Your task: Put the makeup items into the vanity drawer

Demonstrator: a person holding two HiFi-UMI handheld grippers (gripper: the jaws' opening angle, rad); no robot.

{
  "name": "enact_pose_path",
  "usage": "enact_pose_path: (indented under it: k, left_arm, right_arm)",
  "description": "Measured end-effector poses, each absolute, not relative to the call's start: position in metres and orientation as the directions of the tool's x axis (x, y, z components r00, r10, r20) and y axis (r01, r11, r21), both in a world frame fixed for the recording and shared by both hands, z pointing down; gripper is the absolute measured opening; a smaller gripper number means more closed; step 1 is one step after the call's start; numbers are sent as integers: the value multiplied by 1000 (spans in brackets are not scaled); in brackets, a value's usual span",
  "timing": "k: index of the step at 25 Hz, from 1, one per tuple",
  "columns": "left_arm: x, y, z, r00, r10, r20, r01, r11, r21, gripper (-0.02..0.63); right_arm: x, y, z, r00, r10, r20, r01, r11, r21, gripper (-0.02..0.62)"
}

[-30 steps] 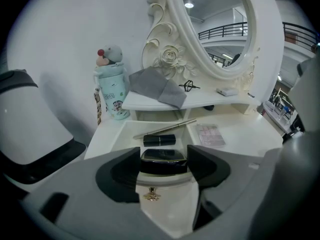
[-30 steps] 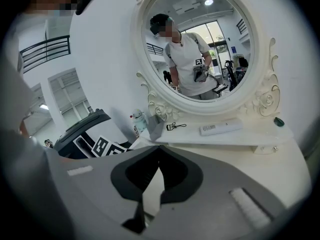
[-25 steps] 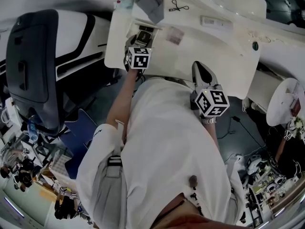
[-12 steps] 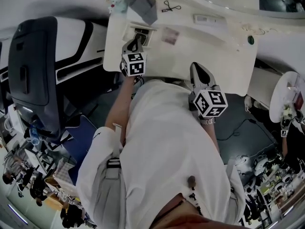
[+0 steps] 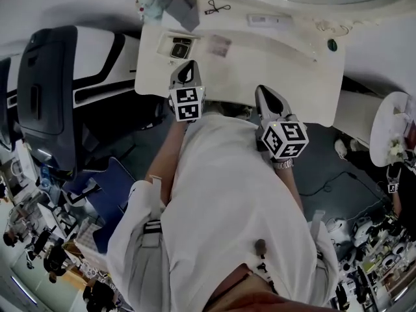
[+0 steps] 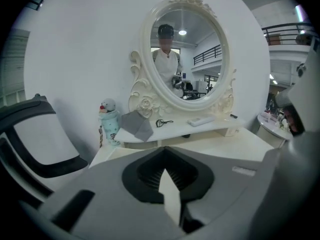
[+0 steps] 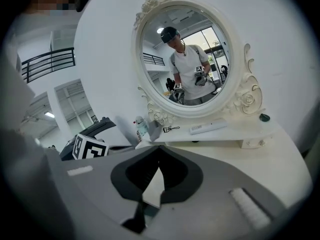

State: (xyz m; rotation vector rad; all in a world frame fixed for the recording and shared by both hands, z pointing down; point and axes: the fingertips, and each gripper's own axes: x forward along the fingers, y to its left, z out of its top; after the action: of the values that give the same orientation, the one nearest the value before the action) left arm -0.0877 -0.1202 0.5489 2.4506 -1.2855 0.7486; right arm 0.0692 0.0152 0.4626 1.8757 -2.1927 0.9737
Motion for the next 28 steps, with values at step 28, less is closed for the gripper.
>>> enact_pose_path:
  k: [28]
  left_arm:
    - [57,64,433,777,-563,280,-619,-763,186,6]
  right_arm:
    - [137,98,431,-235,-919,316,-930,118,-347,6]
